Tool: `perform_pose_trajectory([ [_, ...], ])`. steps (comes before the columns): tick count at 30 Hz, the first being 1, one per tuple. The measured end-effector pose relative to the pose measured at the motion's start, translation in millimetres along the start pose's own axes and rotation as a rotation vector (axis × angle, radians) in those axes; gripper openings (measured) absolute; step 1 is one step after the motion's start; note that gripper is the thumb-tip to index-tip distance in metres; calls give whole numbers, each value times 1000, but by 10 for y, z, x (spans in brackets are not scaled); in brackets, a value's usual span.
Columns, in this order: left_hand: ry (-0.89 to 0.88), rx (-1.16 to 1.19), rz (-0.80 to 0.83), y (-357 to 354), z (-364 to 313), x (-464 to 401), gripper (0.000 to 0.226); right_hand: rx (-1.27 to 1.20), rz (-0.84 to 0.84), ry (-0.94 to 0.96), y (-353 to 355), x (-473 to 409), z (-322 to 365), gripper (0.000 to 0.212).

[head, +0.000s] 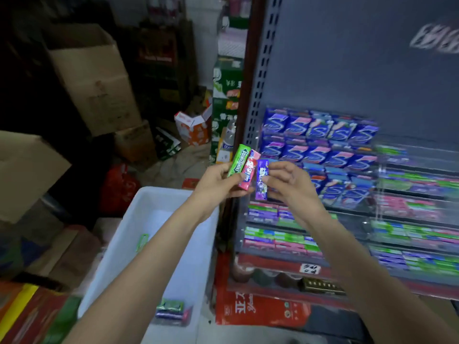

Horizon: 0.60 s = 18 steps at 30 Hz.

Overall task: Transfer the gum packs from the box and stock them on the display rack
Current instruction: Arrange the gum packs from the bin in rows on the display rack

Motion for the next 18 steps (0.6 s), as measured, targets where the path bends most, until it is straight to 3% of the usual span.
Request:
perform_pose_trajectory([
  [5, -68, -23, 99, -1258, -246, -515, 17, 40, -129, 123, 1373, 63, 381, 19],
  [10, -106, -18, 76, -2461, -332, -999, 19, 113, -181, 168, 2876, -32, 553, 31],
  [14, -121, -51, 26, -3077, -354, -1351, 11, 314, -186, 172, 3843, -185, 679, 33],
  [18, -121, -105, -35, -3393, -342, -1584, 18, 620, -193, 218, 4374, -413, 695, 29],
])
Point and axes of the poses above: each hand's wrist, its own x-axis away from the middle knuckle, its own y-axis out of the back of the hand, z = x × y, the point moved 8 cm from there along -x, towards the middle knuckle, and after that the axes turned 3 degrees about z, right-handed, at the moved point
